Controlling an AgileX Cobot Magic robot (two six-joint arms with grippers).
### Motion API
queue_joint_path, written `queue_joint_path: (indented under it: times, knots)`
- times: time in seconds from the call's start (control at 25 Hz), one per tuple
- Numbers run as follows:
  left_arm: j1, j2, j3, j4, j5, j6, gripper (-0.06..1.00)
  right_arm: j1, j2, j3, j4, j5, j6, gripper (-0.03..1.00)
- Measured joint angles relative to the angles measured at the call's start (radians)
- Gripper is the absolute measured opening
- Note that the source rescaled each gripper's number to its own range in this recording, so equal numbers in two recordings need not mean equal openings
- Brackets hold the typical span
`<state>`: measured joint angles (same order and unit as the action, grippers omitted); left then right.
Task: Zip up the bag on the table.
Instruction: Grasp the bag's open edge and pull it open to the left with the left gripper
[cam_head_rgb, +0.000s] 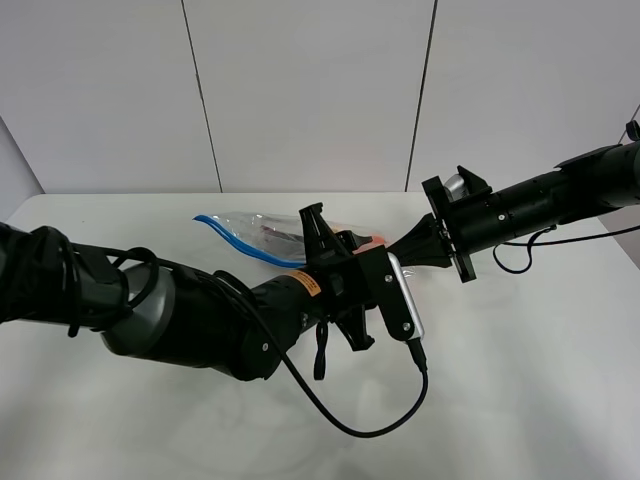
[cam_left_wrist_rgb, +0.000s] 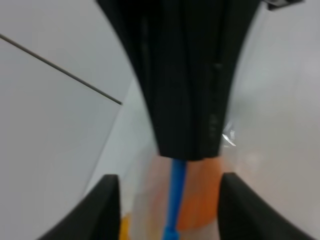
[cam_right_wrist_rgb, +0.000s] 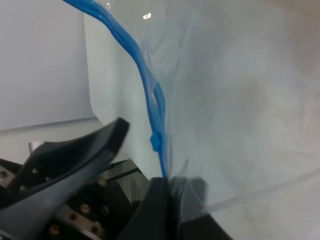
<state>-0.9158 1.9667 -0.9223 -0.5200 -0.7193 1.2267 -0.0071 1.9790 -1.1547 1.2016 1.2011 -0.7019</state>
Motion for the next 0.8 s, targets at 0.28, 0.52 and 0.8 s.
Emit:
queue_joint_path:
  times: [0.28,0.52,0.8]
  knots:
    - [0.007,0.007,-0.001,0.004,-0.002,-0.013,0.48,0.0,0.0,0.0,0.002,0.0,0.0,0.0]
    - [0.022,0.048,-0.001,0.011,-0.018,-0.015,0.48,0.0,0.0,0.0,0.002,0.0,0.0,0.0]
    - [0.023,0.048,-0.001,0.019,-0.061,-0.015,0.47,0.0,0.0,0.0,0.002,0.0,0.003,0.0]
